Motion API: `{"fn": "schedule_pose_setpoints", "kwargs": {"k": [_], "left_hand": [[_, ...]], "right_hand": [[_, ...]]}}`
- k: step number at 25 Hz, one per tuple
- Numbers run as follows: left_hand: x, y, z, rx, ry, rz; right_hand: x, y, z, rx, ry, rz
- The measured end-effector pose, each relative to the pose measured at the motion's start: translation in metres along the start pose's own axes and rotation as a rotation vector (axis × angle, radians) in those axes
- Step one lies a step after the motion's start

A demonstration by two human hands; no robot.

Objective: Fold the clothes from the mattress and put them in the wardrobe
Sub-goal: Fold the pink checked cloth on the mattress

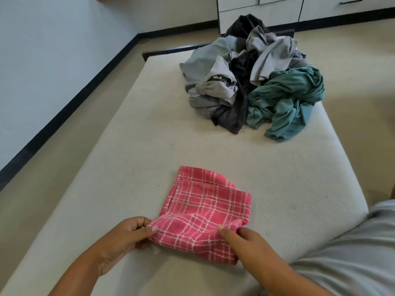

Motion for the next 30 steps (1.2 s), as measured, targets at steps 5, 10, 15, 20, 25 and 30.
{"fn": "schedule_pose_setpoints", "kwargs": {"k": [5,10,15,20,25,30], "left_hand": [[-0.099,-0.022,0.005,-0.203,0.022,-0.194],[-0.246,-0.027,0.026,-0.355,0.275,-0.496],[-0.249,0.008,0.025,-0.349,0.414,-0.645],[-0.041,-0.002,-0.005,-0.311,0.508,-0.173],[0.058,0.017,-0.019,-0.290,0.443,0.071],[0.013,0.028,-0.015,-0.235,0.224,-0.043]], "right_hand": [[0.083,0.000,0.039,-0.082,-0.185,0.147],[0.216,0.012,0.086,-0.054,-0.204,0.338],[0.250,0.037,0.103,-0.115,-0.187,0.552],[0.086,-0.004,0.050,-0.005,-0.076,0.108],[-0.009,-0.019,0.023,-0.033,0.009,-0.062],[0.032,-0.002,0.035,-0.106,0.189,0.094]]}}
Point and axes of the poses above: each hand's wrist, its own y-axis away from the middle knuckle, its own z-axis out of the back of the hand, x = y × z, the point moved 9 cm from there along -y, towards the middle knuckle
